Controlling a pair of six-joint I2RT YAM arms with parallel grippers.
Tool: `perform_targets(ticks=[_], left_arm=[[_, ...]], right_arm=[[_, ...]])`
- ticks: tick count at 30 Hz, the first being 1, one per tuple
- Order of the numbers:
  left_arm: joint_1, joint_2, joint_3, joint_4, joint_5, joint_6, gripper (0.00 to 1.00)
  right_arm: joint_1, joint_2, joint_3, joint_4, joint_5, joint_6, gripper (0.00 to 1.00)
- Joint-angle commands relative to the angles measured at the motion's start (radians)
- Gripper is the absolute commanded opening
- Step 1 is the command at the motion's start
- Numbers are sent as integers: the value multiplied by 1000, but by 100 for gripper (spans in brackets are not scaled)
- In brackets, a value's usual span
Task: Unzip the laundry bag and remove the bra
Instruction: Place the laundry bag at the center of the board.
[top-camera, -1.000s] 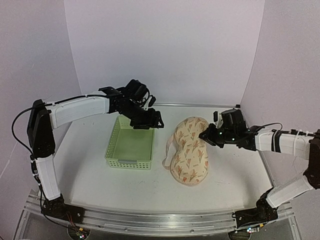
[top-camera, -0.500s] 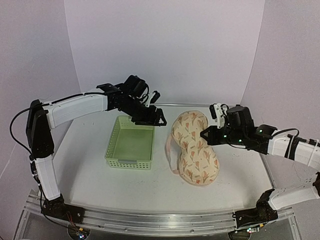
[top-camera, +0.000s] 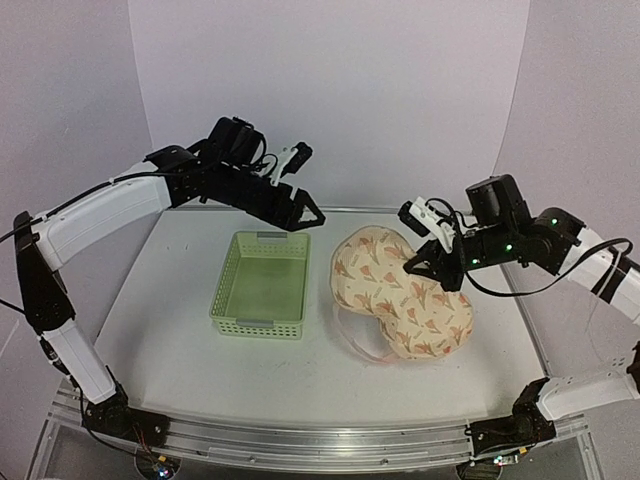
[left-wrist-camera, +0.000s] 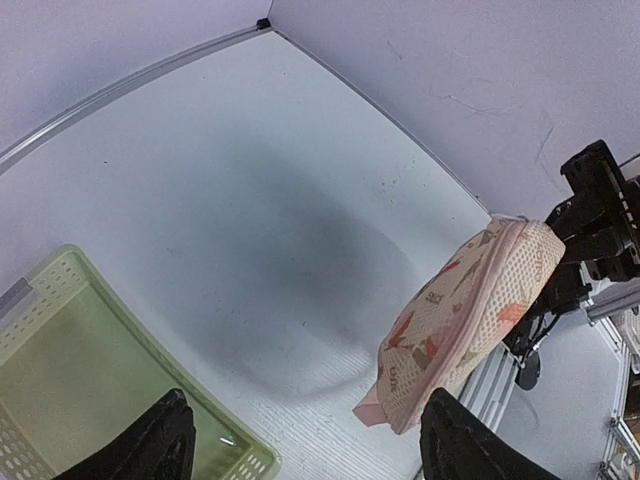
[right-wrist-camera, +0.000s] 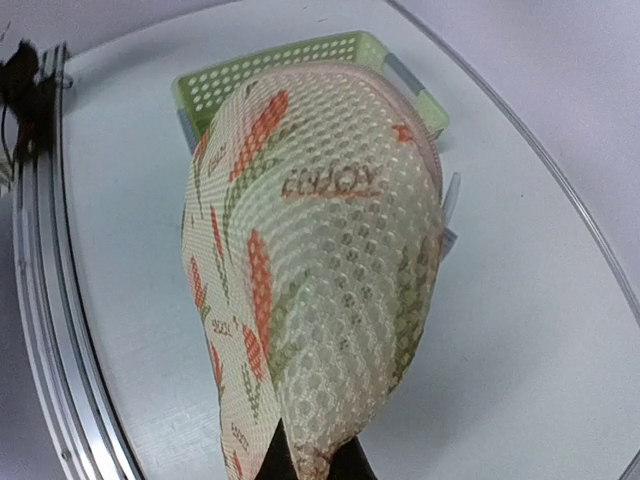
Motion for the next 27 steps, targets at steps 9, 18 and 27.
perform_targets(ticks=[9,18,27], left_arm=[[-4,-71,-99,15,72,28,78],[-4,-142,-223,50,2,-5,78],[-4,-202,-363,106,-16,-52,78]], right_arm=[[25,216,171,-311,34,-608,0],[107,448,217,-238,198,-687,6],[150,470,237,-82,357,-609,34]])
